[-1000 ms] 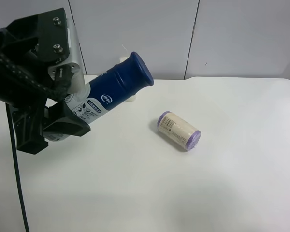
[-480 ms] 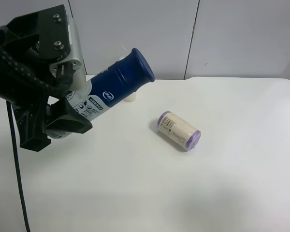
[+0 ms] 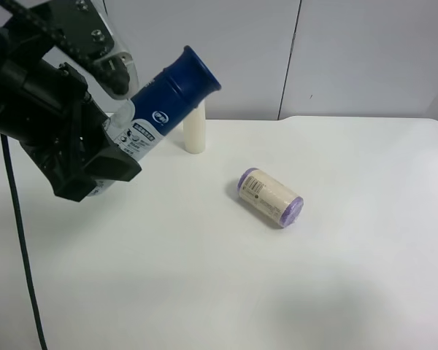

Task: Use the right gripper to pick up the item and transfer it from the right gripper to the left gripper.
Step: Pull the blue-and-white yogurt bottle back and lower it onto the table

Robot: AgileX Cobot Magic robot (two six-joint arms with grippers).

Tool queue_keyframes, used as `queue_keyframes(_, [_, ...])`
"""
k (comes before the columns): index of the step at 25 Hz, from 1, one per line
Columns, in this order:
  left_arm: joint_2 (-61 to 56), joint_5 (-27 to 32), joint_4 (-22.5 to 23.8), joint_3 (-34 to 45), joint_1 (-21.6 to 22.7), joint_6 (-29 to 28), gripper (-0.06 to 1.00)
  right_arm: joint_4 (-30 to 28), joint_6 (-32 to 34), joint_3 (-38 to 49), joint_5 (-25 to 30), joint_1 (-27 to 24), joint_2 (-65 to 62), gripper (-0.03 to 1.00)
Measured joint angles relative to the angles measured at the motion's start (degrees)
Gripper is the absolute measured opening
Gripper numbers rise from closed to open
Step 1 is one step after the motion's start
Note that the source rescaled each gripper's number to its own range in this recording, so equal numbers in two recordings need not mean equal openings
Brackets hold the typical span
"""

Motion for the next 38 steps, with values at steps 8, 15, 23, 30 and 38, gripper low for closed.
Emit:
queue_keyframes(8, [4.9, 2.4, 2.7, 0.0, 15.9, -5.2, 0.01, 0.0, 0.0, 0.0, 0.0, 0.0, 0.0, 0.99])
queue_keyframes(15, [12.2, 1.0, 1.3, 0.0, 31.4, -7.0, 0.01, 0.0, 0.0, 0.0, 0.0, 0.0, 0.0, 0.99])
queue_keyframes(23, [22.1, -3.5, -4.4, 0.0, 38.4, -7.3, 0.01, 0.0, 0.0, 0.0, 0.0, 0.0, 0.0, 0.99])
queue_keyframes(30, [31.4, -8.4, -7.3, 0.0, 38.4, -7.4, 0.01, 0.0, 0.0, 0.0, 0.0, 0.0, 0.0, 0.99])
queue_keyframes(38, [38.0, -12.1, -7.8, 0.0, 38.4, -7.4, 0.01, 0.0, 0.0, 0.0, 0.0, 0.0, 0.0, 0.99])
